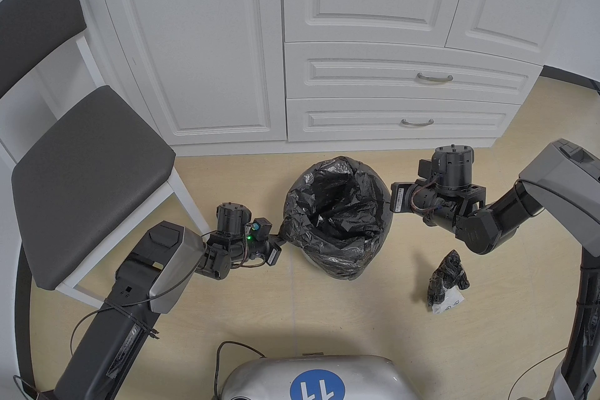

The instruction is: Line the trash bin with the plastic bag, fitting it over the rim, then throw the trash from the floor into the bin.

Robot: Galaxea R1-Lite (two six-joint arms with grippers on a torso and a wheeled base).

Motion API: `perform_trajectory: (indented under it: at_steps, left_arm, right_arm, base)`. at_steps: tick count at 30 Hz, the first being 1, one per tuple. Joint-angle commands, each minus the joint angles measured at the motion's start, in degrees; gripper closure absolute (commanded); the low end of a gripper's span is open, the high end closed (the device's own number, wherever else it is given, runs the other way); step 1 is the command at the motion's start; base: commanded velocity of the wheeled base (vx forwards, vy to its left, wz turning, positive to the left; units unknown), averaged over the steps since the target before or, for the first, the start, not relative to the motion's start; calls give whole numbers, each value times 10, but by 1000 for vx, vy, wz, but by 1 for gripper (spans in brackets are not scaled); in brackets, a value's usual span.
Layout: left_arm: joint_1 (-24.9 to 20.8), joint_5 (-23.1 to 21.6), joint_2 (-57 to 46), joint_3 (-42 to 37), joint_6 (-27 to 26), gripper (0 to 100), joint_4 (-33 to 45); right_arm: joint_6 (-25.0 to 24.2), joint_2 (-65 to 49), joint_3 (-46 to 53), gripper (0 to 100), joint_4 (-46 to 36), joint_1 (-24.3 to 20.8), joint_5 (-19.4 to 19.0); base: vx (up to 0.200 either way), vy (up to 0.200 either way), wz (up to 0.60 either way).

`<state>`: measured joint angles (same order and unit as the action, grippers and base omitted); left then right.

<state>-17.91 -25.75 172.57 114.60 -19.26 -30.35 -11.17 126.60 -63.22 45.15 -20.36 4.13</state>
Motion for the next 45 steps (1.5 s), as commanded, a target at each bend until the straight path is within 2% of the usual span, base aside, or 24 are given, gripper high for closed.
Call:
perform_trajectory:
  at_steps: [1,6,8,13,15,17,21,23,24,25,28,32,33,36,42,45]
  left_arm:
    - [6,-1,4,0,12,0,-45]
    - [14,1,-5,-2,7,0,-61]
    - [16,2,-29,-53,6,0,-82]
    - [19,3,-129,-203,-9,0,-74]
    - [18,12,-157,-238,-17,0,-72]
    - [16,51,-186,-269,-20,0,-63]
    - [-3,199,-232,-308,-23,0,-39]
    - [-3,199,-232,-308,-23,0,-39]
    - [-20,262,-272,-363,-24,0,-40]
    - [-20,264,-275,-366,-24,0,-40]
    - [-49,311,-340,-456,-23,0,-40]
    - [-76,366,-418,-552,-17,0,-37]
    - [-82,376,-440,-576,-16,0,-39]
    - [-99,379,-508,-638,6,0,-44]
    - [-154,381,-638,-722,110,0,-93]
    - [-164,381,-687,-766,130,0,-106]
  right_arm:
    - [0,1,0,100,-1,1,0]
    - [0,3,-1,100,-2,1,0]
    - [3,1,1,100,-2,4,-3]
    - [33,-7,5,100,-2,15,-4]
    - [37,-12,6,100,-2,19,-4]
    - [40,-18,10,100,-2,19,-4]
    - [83,-43,44,100,7,23,-4]
    - [83,-43,44,100,7,23,-4]
    - [117,-67,75,100,7,28,-4]
    - [118,-68,77,100,7,28,-4]
    - [156,-81,97,100,9,47,-3]
    - [174,-94,117,100,9,74,-4]
    - [177,-101,126,0,9,79,-4]
    - [201,-131,151,0,2,89,-6]
    - [207,-171,202,0,-2,89,-4]
    - [210,-188,229,0,7,103,-6]
  base:
    - [0,0,0]
    - [0,0,0]
    - [0,0,0]
    - [0,0,0]
    - [0,0,0]
    - [0,0,0]
    - [0,0,0]
    - [0,0,0]
    - [0,0,0]
    - [0,0,0]
    - [0,0,0]
    - [0,0,0]
    - [0,0,0]
    - [0,0,0]
    - [0,0,0]
    - [0,0,0]
